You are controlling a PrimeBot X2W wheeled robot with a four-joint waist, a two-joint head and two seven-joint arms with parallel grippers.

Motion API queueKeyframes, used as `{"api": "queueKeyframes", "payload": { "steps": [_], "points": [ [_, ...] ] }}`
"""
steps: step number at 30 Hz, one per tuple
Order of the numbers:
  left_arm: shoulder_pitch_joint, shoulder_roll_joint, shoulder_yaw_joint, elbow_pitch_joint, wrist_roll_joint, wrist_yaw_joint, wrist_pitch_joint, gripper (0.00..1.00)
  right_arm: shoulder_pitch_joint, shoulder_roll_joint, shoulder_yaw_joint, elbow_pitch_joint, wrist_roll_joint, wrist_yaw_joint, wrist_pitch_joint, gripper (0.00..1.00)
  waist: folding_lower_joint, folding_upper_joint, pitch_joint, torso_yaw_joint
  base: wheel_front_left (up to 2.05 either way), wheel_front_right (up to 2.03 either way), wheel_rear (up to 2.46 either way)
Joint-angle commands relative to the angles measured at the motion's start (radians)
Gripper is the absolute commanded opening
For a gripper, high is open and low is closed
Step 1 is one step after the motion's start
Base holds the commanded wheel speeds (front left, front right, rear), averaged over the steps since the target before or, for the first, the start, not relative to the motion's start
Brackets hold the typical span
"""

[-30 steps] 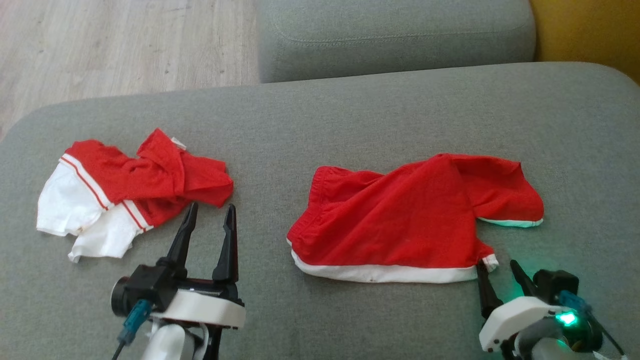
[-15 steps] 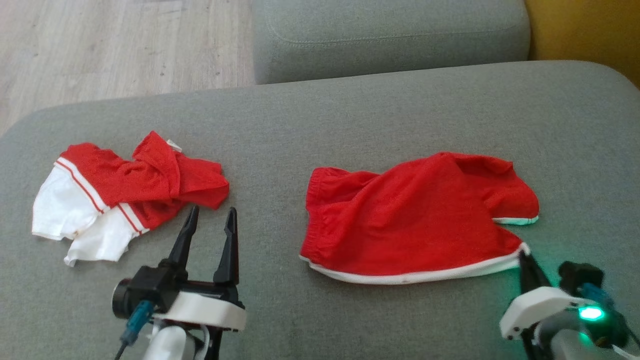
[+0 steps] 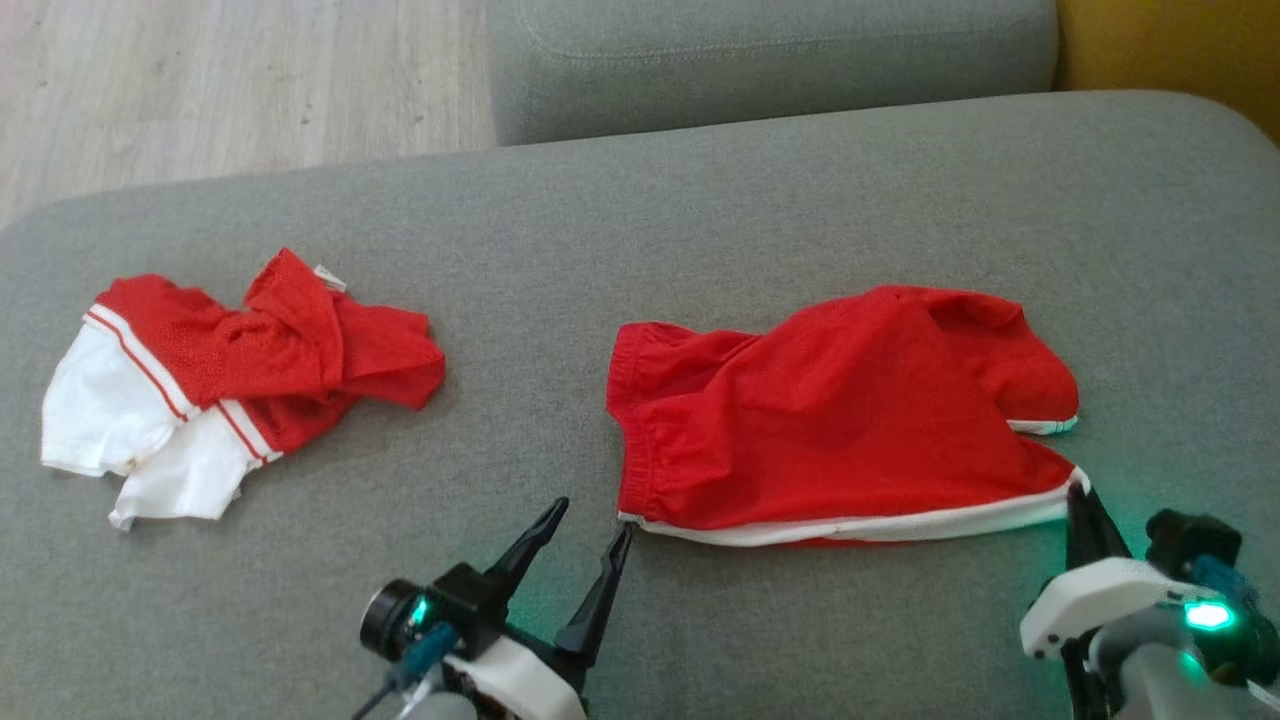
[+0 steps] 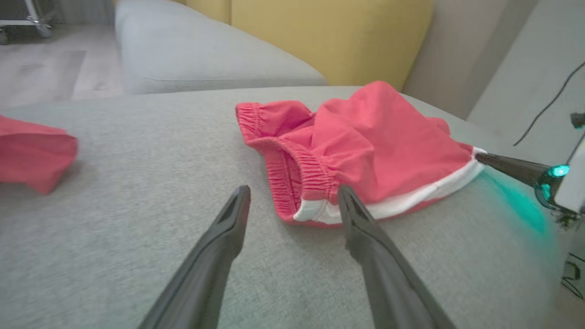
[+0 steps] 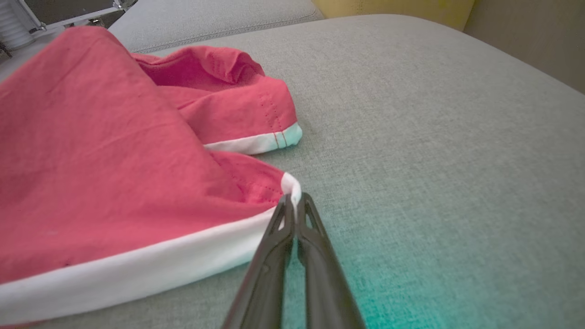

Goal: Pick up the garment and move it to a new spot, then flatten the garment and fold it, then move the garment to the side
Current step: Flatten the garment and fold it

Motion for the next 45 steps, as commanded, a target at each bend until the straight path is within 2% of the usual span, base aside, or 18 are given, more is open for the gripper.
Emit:
{"api": "queueKeyframes", "payload": {
  "steps": [1,11,23,24,25,26,33,45],
  "points": [
    [-0.078,0.03,-0.009,-0.005,-0.031,0.002,-0.007,1.0,-0.049,-0.005,0.024,-0.025,0.001,0.003,-0.018,0.0,-0.0001,0.0,0.008,-0.004,0.0,0.0,0.0],
    [-0.197,0.068,-0.19,0.105,-0.135,0.002,-0.007,1.0,-0.077,-0.005,0.042,-0.019,0.015,0.003,-0.02,0.0,-0.0001,0.0,0.04,-0.025,0.0,0.0,0.0],
    [-0.265,0.074,-0.283,0.156,-0.215,0.002,-0.012,1.0,-0.094,-0.005,0.067,-0.021,0.026,0.003,-0.021,0.0,-0.0001,0.0,0.058,-0.043,0.0,0.0,0.0],
    [-0.268,0.074,-0.296,0.153,-0.224,0.002,-0.013,0.64,-0.095,-0.005,0.069,-0.022,0.026,0.003,-0.021,0.0,-0.0001,0.0,0.059,-0.043,0.0,0.0,0.0],
    [-0.27,0.075,-0.311,0.148,-0.235,0.002,-0.013,0.21,-0.096,-0.005,0.07,-0.023,0.027,0.003,-0.021,0.0,-0.0001,0.0,0.059,-0.043,0.0,0.0,0.0],
    [-0.274,0.079,-0.325,0.141,-0.244,0.002,-0.013,0.0,-0.097,-0.005,0.07,-0.025,0.028,0.003,-0.021,0.0,-0.0001,0.0,0.058,-0.043,0.0,0.0,0.0],
    [-0.287,0.116,-0.331,0.078,-0.264,0.002,-0.014,0.0,-0.098,-0.005,0.083,-0.048,0.041,0.003,-0.021,0.0,-0.0001,0.0,0.046,-0.033,0.0,0.0,0.0],
    [-0.296,0.159,-0.185,-0.044,-0.239,0.005,-0.014,0.0,-0.135,-0.005,0.201,-0.235,0.091,0.003,-0.006,0.0,-0.0001,0.0,-0.012,-0.029,0.0,0.0,0.0]
  ]
}}
